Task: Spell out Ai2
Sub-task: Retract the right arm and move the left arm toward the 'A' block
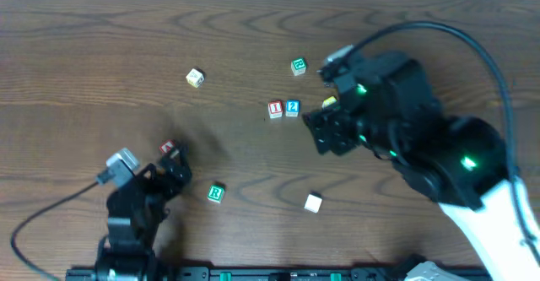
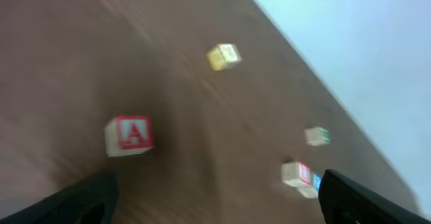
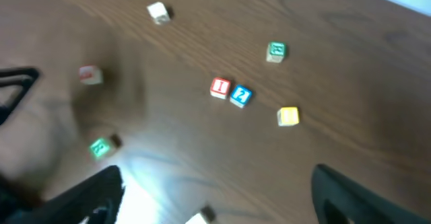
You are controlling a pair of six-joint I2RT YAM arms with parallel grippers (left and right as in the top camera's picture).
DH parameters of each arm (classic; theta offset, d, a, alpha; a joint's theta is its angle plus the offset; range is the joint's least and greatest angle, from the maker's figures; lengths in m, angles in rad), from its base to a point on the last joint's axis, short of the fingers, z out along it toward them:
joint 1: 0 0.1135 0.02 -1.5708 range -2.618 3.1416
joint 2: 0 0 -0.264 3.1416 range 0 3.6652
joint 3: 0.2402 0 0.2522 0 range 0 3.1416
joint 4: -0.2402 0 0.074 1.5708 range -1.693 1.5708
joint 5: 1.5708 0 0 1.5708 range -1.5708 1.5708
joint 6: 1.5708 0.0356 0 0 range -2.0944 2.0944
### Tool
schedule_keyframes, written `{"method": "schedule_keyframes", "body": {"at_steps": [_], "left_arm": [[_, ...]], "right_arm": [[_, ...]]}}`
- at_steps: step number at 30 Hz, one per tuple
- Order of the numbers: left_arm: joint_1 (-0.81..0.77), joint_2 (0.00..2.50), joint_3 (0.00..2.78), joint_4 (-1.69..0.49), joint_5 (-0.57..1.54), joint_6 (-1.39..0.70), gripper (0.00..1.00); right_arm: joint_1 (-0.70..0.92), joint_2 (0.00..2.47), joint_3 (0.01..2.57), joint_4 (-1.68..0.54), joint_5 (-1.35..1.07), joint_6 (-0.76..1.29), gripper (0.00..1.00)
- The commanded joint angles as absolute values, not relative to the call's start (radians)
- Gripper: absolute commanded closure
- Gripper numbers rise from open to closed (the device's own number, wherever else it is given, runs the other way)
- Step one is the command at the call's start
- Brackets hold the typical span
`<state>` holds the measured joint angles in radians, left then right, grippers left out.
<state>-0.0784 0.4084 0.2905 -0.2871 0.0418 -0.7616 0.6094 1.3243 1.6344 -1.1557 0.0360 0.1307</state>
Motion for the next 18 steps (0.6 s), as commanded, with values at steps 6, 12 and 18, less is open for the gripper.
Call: {"method": "schedule_keyframes", "body": {"at_steps": [6,12,18], "left_arm": [[-0.071,0.978,0.718,-0.595,-0.027,-0.909,0.04],[-0.072,1.288,0.956,-0.686,0.128,-0.742,0.04],[-0.072,1.369,0.989,-0.559,0.235,-0.675,0.05]], "right_arm": [[0.48,1.357,1.607,-1.089,0.064,0.13,0.01],[0.371,1.375,1.606,-1.105,0.064,0.13,0.01],[0.271,1.391,1.595,-1.089,0.064,0.096,0.01]]}}
